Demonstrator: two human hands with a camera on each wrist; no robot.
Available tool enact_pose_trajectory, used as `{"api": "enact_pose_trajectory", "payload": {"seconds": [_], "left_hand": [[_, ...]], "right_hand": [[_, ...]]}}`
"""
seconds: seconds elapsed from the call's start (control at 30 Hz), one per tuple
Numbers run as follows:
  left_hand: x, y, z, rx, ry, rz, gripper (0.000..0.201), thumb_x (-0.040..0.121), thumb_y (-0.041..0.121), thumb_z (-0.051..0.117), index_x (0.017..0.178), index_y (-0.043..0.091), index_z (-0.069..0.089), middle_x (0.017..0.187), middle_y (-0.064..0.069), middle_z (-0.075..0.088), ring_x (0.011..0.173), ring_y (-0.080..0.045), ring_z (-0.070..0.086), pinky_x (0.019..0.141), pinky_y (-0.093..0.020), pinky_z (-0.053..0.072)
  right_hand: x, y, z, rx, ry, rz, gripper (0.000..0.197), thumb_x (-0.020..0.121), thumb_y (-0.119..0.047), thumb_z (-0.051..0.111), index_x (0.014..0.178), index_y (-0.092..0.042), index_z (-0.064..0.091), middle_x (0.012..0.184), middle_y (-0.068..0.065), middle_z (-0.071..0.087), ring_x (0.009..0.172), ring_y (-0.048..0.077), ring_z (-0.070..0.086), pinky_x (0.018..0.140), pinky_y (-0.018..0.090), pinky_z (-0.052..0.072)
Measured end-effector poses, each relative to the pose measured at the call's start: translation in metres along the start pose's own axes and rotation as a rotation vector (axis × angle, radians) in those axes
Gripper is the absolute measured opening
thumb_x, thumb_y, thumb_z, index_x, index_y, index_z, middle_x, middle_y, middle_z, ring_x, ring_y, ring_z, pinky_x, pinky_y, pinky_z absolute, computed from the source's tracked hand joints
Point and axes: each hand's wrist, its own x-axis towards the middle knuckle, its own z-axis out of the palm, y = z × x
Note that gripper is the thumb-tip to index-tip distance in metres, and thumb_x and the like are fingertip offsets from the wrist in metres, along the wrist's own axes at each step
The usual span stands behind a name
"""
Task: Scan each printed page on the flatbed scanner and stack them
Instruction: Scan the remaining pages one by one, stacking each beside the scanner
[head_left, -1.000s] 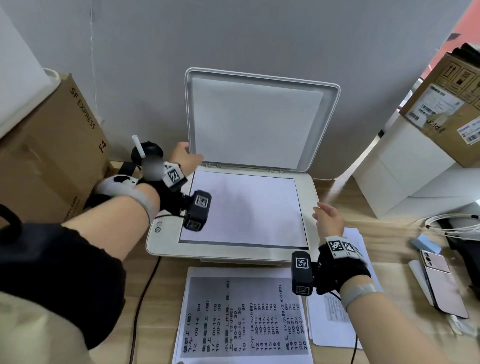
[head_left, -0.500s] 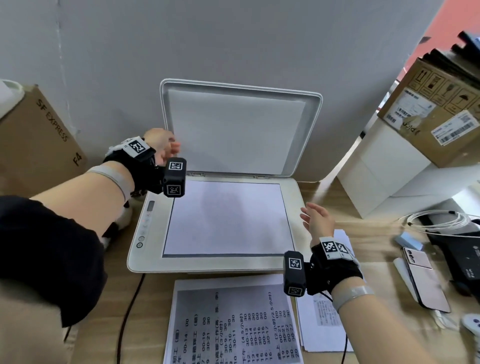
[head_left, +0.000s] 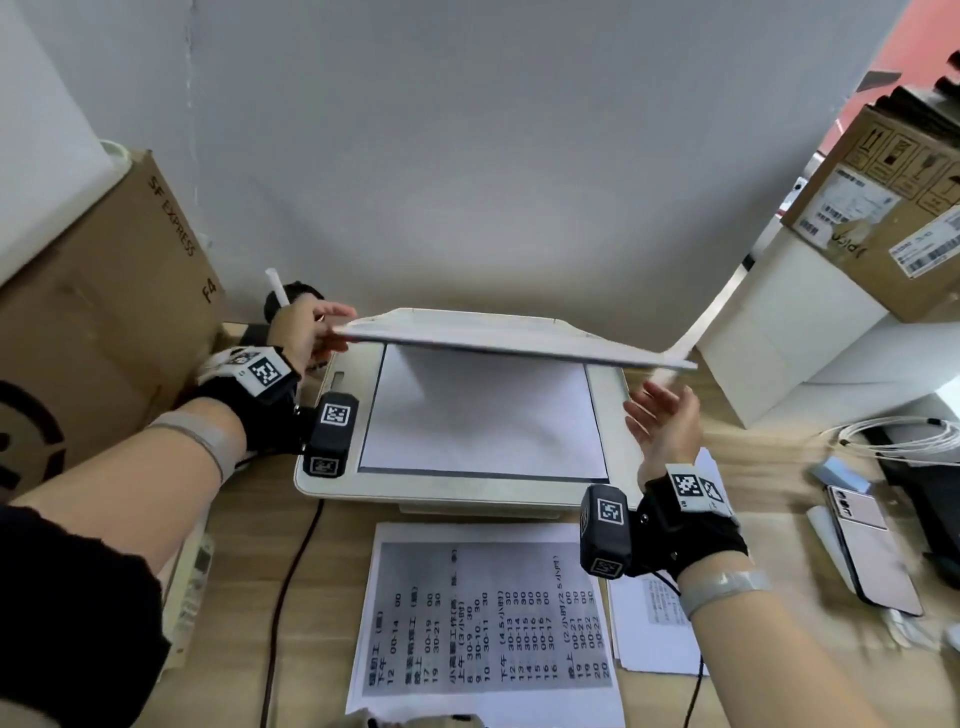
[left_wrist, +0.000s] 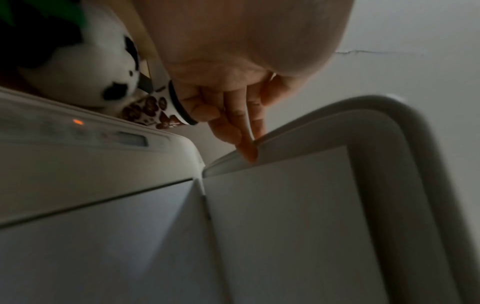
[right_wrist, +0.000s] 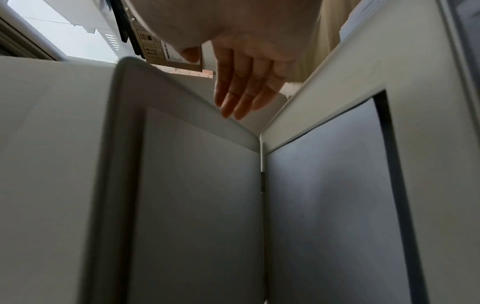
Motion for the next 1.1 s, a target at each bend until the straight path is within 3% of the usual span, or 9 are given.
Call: {"api": "enact_pose_trajectory", "payload": {"seconds": [0.2, 0.33, 0.47, 0.6, 0.7, 0.83, 0.9, 1.0, 1.1], "left_hand": [[-0.011, -0.037, -0.021, 0.228, -0.081, -0.143, 0.034, 0.096, 0.018, 0.026, 0.085, 0.009, 0.057, 0.05, 0.0, 0.064, 0.03, -0.005, 0.052, 0.041, -0.018, 0.028], [-0.005, -0.057, -0.032, 0.283, 0.096, -0.16, 0.024, 0.094, 0.014, 0.038, 0.09, -0.002, 0.056, 0.059, -0.006, 0.064, 0.026, -0.006, 0.043, 0.031, -0.01, 0.026], [-0.002, -0.081, -0.041, 0.547, 0.095, -0.155, 0.027, 0.089, 0.022, 0.05, 0.068, 0.006, 0.056, 0.076, -0.017, 0.062, 0.07, -0.028, 0.053, 0.063, -0.03, 0.037], [-0.005, -0.087, -0.035, 0.628, 0.024, -0.167, 0.019, 0.092, 0.022, 0.054, 0.094, 0.006, 0.064, 0.091, -0.014, 0.058, 0.087, -0.03, 0.055, 0.075, -0.03, 0.039], [-0.005, -0.089, -0.033, 0.665, 0.022, -0.159, 0.02, 0.093, 0.025, 0.053, 0.089, 0.007, 0.06, 0.083, -0.016, 0.057, 0.078, -0.027, 0.051, 0.069, -0.027, 0.039], [-0.009, -0.089, -0.028, 0.682, 0.058, -0.148, 0.03, 0.096, 0.026, 0.05, 0.073, 0.008, 0.054, 0.06, -0.004, 0.045, 0.056, -0.02, 0.042, 0.036, -0.012, 0.035], [-0.009, -0.089, -0.027, 0.688, 0.072, -0.165, 0.035, 0.095, 0.029, 0.05, 0.065, 0.012, 0.052, 0.062, -0.007, 0.048, 0.058, -0.023, 0.044, 0.043, -0.02, 0.036], [-0.008, -0.087, -0.027, 0.694, 0.071, -0.209, 0.028, 0.096, 0.034, 0.048, 0.083, 0.011, 0.056, 0.063, -0.005, 0.047, 0.055, -0.016, 0.041, 0.048, -0.022, 0.03], [-0.004, -0.091, -0.023, 0.704, 0.089, -0.232, 0.039, 0.098, 0.034, 0.043, 0.083, 0.002, 0.061, 0.08, -0.017, 0.058, 0.067, -0.028, 0.054, 0.057, -0.024, 0.048]], "right_hand": [[-0.003, 0.011, -0.017, -0.148, 0.136, 0.04, 0.024, 0.09, -0.031, 0.048, 0.072, -0.016, 0.054, 0.075, 0.004, 0.056, 0.063, 0.018, 0.054, 0.055, 0.025, 0.042], [-0.005, 0.032, -0.029, -0.54, 0.159, -0.027, 0.022, 0.084, -0.018, 0.048, 0.071, -0.002, 0.057, 0.066, 0.015, 0.044, 0.07, 0.025, 0.04, 0.066, 0.03, 0.035], [-0.011, 0.038, -0.039, -0.723, 0.132, -0.089, 0.021, 0.085, -0.014, 0.046, 0.064, -0.008, 0.049, 0.066, 0.009, 0.04, 0.066, 0.026, 0.035, 0.057, 0.029, 0.027], [-0.004, 0.043, -0.046, -0.791, 0.174, -0.108, 0.021, 0.081, -0.021, 0.046, 0.084, -0.016, 0.066, 0.09, 0.009, 0.061, 0.083, 0.027, 0.05, 0.073, 0.027, 0.037], [0.003, 0.045, -0.047, -0.823, 0.211, -0.119, 0.02, 0.083, -0.018, 0.046, 0.092, -0.021, 0.065, 0.106, 0.011, 0.063, 0.105, 0.032, 0.053, 0.08, 0.031, 0.04], [0.002, 0.042, -0.045, -0.819, 0.202, -0.113, 0.024, 0.088, -0.013, 0.048, 0.105, -0.011, 0.064, 0.113, 0.012, 0.064, 0.109, 0.032, 0.055, 0.088, 0.033, 0.041], [0.003, 0.043, -0.044, -0.802, 0.187, -0.1, 0.025, 0.088, -0.012, 0.048, 0.108, -0.01, 0.063, 0.115, 0.011, 0.063, 0.109, 0.031, 0.056, 0.088, 0.032, 0.04], [0.007, 0.05, -0.046, -0.767, 0.18, -0.076, 0.026, 0.088, -0.013, 0.047, 0.109, -0.01, 0.062, 0.117, 0.012, 0.062, 0.107, 0.03, 0.056, 0.087, 0.031, 0.04], [0.009, 0.055, -0.05, -0.743, 0.2, -0.039, 0.029, 0.09, -0.014, 0.045, 0.114, -0.009, 0.06, 0.119, 0.012, 0.062, 0.113, 0.032, 0.054, 0.088, 0.031, 0.039]]}}
